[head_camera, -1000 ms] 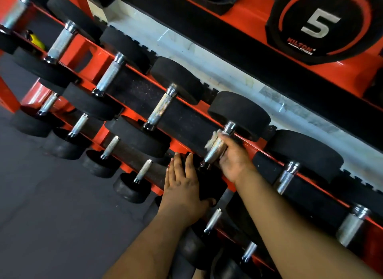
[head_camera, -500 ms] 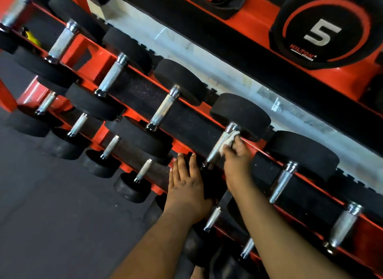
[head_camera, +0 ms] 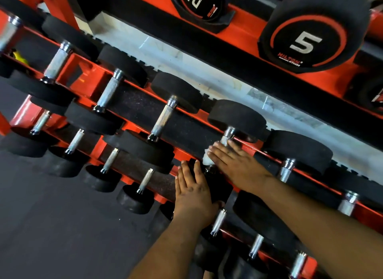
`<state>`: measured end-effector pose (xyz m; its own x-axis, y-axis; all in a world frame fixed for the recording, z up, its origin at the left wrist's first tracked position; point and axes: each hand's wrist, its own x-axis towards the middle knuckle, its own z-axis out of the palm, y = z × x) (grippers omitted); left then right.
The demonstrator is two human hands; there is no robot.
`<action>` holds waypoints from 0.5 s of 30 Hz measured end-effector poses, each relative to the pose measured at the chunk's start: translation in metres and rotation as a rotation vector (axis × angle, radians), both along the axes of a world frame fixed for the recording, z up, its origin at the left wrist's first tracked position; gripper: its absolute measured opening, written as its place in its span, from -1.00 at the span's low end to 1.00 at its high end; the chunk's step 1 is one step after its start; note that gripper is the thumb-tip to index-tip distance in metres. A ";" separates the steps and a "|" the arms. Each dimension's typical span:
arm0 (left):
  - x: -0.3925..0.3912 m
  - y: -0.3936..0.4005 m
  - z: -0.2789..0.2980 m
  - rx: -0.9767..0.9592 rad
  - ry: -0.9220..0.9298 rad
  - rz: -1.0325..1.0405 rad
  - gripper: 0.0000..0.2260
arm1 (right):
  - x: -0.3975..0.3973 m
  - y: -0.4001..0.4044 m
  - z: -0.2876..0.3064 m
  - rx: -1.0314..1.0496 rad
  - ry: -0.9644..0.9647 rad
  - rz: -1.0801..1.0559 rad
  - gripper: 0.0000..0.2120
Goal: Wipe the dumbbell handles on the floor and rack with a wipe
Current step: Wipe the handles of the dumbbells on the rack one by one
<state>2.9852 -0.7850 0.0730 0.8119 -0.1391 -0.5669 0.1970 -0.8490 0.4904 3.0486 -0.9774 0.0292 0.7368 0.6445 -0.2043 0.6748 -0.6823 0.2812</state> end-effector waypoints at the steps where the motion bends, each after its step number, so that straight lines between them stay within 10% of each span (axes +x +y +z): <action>1: 0.000 0.000 0.000 0.007 -0.003 -0.004 0.12 | 0.001 -0.004 0.004 -0.047 -0.001 0.017 -0.40; 15: 0.003 -0.002 0.001 0.047 0.038 -0.031 0.13 | -0.032 -0.013 0.003 0.283 0.140 0.079 -0.34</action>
